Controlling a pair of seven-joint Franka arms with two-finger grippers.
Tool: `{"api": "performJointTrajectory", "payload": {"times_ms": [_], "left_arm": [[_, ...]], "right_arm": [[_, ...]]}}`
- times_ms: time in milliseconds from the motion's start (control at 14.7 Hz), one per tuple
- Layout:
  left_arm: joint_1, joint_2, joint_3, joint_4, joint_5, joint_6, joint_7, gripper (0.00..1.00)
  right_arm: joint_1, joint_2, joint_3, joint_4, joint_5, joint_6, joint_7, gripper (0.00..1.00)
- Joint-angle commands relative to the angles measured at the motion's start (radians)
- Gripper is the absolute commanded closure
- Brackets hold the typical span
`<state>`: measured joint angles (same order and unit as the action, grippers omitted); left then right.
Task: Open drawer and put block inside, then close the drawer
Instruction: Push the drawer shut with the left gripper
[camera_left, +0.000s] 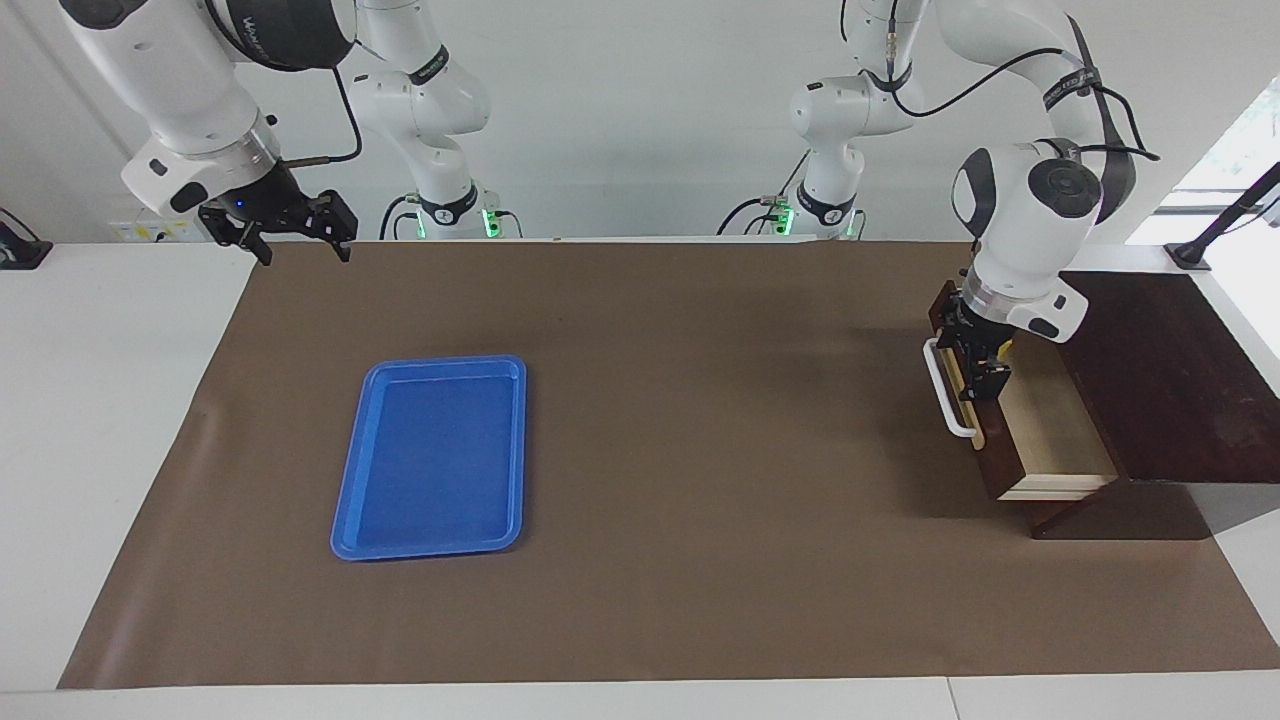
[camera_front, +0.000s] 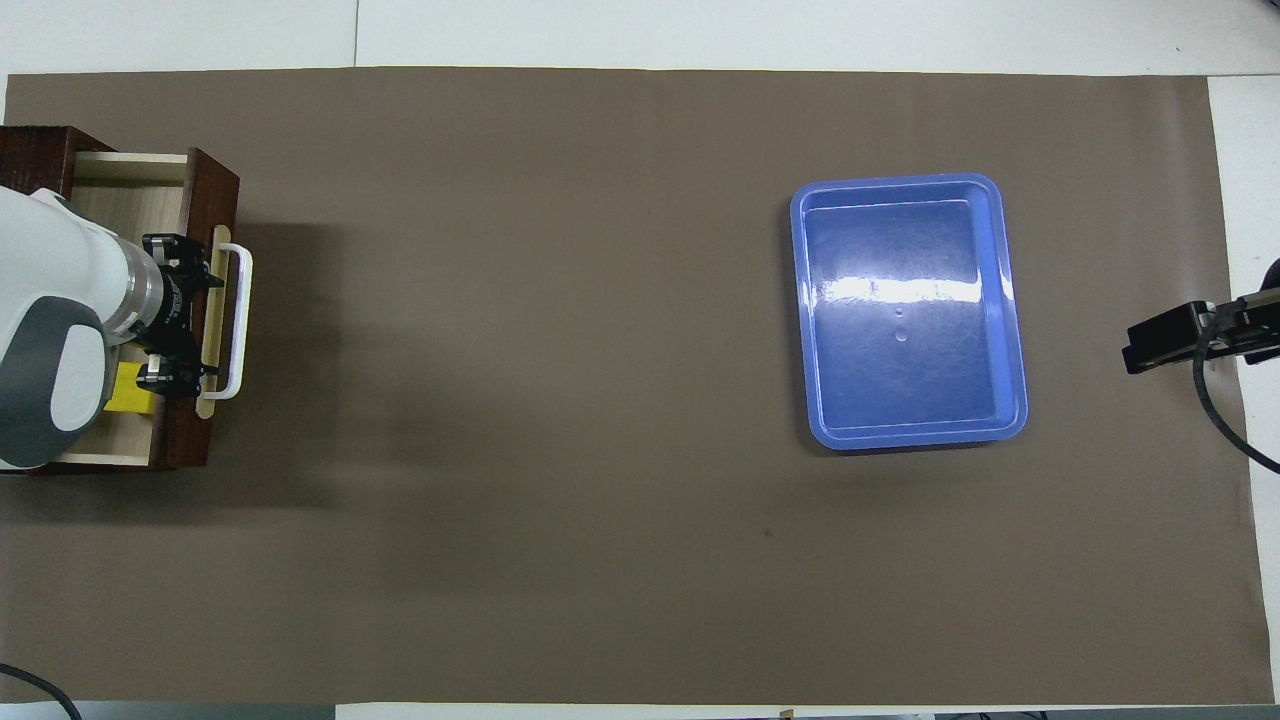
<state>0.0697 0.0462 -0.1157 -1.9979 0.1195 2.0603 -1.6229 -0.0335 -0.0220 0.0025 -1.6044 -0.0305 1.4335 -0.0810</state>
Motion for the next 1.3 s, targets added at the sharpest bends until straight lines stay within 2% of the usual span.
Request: {"api": "performJointTrajectory", "payload": {"times_ms": [0, 273, 477, 1091, 1227], "left_arm": [[0.088, 0.007, 0.002, 0.010, 0.035, 0.012, 0.090, 0.00], [0.159, 0.007, 0.002, 0.007, 0.035, 0.027, 0.188, 0.00], [0.163, 0.007, 0.004, 0.017, 0.052, 0.015, 0.207, 0.00], [0.199, 0.007, 0.005, 0.031, 0.072, 0.000, 0.261, 0.00], [0.177, 0.007, 0.001, 0.069, 0.074, -0.061, 0.293, 0.00]], "right_arm": [[-0.014, -0.010, 0.008, -0.022, -0.019, 0.039, 0.006, 0.00], [-0.020, -0.007, 0.008, -0.017, -0.017, 0.038, 0.004, 0.00], [-0.003, 0.004, -0.022, 0.001, -0.003, 0.030, 0.004, 0.00], [-0.005, -0.009, -0.021, -0.006, -0.006, 0.030, 0.003, 0.00], [-0.005, -0.009, -0.021, -0.006, -0.005, 0.030, 0.003, 0.00]]}}
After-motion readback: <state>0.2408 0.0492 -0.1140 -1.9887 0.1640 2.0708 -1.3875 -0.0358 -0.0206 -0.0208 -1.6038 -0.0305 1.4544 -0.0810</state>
